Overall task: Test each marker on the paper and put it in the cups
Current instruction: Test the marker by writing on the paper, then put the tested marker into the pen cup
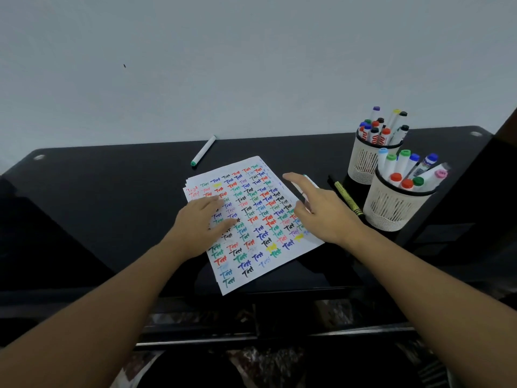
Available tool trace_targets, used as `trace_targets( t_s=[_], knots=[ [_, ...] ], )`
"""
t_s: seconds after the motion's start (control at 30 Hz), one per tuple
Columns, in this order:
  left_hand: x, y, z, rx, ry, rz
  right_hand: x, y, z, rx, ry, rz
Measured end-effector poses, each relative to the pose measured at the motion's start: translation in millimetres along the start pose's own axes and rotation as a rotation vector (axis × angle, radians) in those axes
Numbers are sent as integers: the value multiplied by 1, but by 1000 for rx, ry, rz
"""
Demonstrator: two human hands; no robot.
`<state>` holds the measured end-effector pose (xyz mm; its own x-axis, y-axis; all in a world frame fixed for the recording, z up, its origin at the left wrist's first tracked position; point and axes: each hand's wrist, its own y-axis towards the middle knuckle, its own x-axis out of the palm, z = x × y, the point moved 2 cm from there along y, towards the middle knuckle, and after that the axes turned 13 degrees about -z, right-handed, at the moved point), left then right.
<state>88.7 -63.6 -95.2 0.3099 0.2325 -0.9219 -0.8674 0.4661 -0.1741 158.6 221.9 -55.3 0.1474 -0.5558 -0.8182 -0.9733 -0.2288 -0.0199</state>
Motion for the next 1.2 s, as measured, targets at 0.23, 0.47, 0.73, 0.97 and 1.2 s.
trace_targets(
  t_s=[0.23,0.47,0.73,0.97,1.2],
  knots=[
    [5,-1,-2,27,-1,77,-13,2,5,72,21,76],
    [7,1,-3,26,-22,99,-11,1,9,110,-15,44],
    [9,0,-10,-7,-77,178,-3,19,23,245,-311,-35],
    [11,2,-13,-16,-106,183,1,22,27,298,-559,39],
    [10,2,-13,-20,-114,172,1,25,31,358,-588,105]
  ],
)
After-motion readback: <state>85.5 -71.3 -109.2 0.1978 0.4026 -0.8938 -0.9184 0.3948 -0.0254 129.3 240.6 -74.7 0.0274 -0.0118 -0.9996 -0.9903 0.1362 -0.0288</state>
